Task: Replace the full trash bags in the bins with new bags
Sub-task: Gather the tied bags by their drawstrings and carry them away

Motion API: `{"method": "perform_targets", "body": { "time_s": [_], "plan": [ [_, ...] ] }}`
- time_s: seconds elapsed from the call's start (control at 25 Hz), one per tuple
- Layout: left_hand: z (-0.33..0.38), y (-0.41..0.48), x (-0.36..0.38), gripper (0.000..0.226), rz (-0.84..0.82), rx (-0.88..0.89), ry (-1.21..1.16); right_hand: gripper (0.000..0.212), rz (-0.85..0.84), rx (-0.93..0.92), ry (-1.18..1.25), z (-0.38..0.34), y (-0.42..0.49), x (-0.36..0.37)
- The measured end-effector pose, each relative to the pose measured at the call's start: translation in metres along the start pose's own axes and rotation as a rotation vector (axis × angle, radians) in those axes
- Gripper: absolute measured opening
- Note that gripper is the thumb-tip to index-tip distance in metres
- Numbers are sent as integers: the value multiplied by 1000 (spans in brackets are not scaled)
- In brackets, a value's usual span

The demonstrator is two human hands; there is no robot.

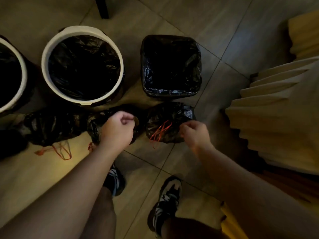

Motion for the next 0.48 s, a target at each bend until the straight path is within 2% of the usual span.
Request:
{"method": "perform_targets", "body": {
  "time_s": [0.12, 0.2, 0.32, 0.4, 0.48],
  "plan": [
    [-40, -71, 14, 16, -49, -134, -133, 13, -68, 276, 288, 54, -33, 21],
    [-71, -103, 34, 17, -105, -239, -126, 22, -89, 359, 305, 78, -42, 36],
    [-120, -116, 61, 11, -175, -435, -100, 44, -102, 384, 243, 87, -28, 65],
    [-142, -107, 62, 13, -226, -458, -34, 67, -57, 398, 222, 82, -7, 82],
    [-164, -93, 47, 12, -221, -434, 39, 71, -1, 394, 217, 73, 20, 101]
  ]
}}
Point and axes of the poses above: each hand's wrist, its own y-axis towards the middle knuckle, its own x-axis out of the palm, z = x × y, the point moved 7 cm from there along y, towards the middle knuckle, and after that the axes turned 8 degrees about -z, right-handed, at the moved point
